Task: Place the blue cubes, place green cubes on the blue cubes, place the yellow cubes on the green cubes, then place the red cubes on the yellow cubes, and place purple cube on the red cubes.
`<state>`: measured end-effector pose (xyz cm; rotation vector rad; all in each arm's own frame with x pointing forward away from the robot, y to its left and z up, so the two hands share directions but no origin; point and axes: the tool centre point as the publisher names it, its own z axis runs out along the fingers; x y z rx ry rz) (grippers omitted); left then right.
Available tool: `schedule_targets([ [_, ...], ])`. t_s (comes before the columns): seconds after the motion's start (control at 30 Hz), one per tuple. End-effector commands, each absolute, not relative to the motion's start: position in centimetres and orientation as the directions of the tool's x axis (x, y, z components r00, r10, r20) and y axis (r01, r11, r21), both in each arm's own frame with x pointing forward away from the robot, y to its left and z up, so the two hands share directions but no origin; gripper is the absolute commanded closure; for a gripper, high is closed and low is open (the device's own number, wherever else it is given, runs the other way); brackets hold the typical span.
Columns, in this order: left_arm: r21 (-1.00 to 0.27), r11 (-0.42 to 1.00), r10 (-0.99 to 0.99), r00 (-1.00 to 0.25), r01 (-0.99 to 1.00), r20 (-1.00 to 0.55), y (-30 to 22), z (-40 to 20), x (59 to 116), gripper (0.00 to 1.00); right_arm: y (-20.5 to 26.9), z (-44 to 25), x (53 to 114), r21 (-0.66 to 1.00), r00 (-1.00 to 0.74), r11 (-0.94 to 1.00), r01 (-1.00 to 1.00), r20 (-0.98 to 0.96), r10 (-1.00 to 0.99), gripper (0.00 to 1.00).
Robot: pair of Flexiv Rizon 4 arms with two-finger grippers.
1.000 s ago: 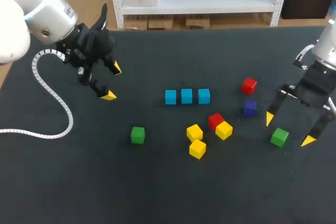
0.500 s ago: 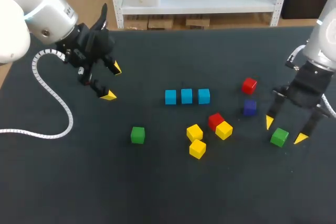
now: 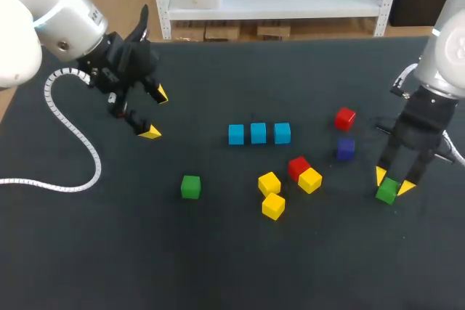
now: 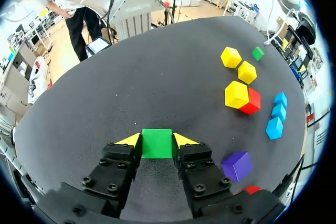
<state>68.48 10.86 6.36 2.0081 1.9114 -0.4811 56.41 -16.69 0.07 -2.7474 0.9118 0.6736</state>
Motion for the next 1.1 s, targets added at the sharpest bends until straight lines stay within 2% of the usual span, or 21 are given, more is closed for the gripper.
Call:
schedule_targets([
  [0.03,0.003,-0.052,0.888,0.047,0.999,-0.457,10.9,6.3,68.6,0.0,-16.5,0.4,56.4,-0.013,0.708,-0.794,-0.608,-0.463,-0.534,1.0],
  [0.17,0.003,-0.052,0.888,0.047,0.999,-0.457,10.9,6.3,68.6,0.0,-16.5,1.4,56.8,0.014,0.663,-0.743,-0.669,-0.442,-0.604,1.0],
  [0.5,0.003,-0.052,0.888,0.047,0.999,-0.457,10.9,6.3,68.6,0.0,-13.9,5.5,59.8,0.017,0.263,-0.291,-0.957,-0.377,-0.888,1.0],
  [0.8,0.003,-0.052,0.888,0.047,0.999,-0.457,10.9,6.3,68.6,0.0,-8.5,7.3,64.1,-0.056,0.016,0.008,-0.998,-0.417,-0.909,1.0],
  [1.1,0.003,-0.052,0.888,0.047,0.999,-0.457,10.9,6.3,68.6,0.0,-4.5,7.1,67.2,-0.054,-0.094,0.131,-0.99,-0.444,-0.891,1.0],
])
